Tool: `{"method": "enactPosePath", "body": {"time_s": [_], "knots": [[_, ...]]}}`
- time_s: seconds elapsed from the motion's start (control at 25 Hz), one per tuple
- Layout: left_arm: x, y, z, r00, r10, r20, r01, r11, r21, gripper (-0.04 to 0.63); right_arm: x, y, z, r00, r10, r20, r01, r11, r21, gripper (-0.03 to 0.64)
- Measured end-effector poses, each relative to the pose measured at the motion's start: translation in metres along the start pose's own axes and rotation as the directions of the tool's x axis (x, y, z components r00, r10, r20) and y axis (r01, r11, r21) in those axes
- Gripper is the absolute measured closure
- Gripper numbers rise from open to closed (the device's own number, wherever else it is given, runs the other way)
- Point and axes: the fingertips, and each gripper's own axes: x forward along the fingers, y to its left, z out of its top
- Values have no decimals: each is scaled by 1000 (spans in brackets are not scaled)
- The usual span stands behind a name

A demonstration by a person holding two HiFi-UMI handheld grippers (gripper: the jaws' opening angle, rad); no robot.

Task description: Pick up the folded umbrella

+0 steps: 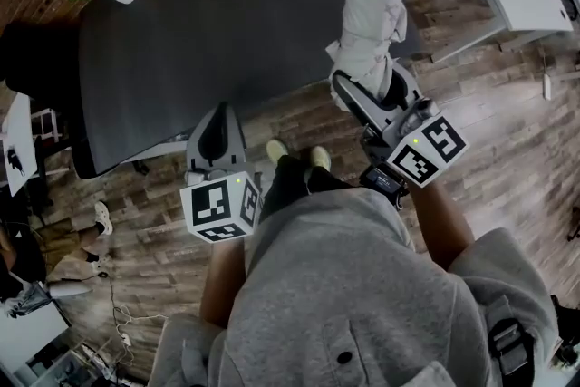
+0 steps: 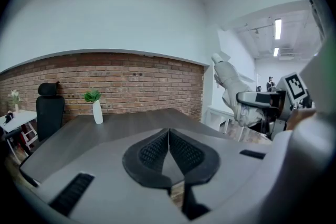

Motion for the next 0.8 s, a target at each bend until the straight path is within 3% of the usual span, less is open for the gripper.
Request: {"method": "enactPosePath", "body": {"time_s": [0.4,0.8], "knots": [[1,-4,9,999,-31,9,31,1000,-4,581,2,2,-7,999,-20,-39,17,998,-67,365],[-3,6,18,999,-27,47,27,1000,-13,581,4,6,-5,999,-38,-25,36,997,-72,365]]}}
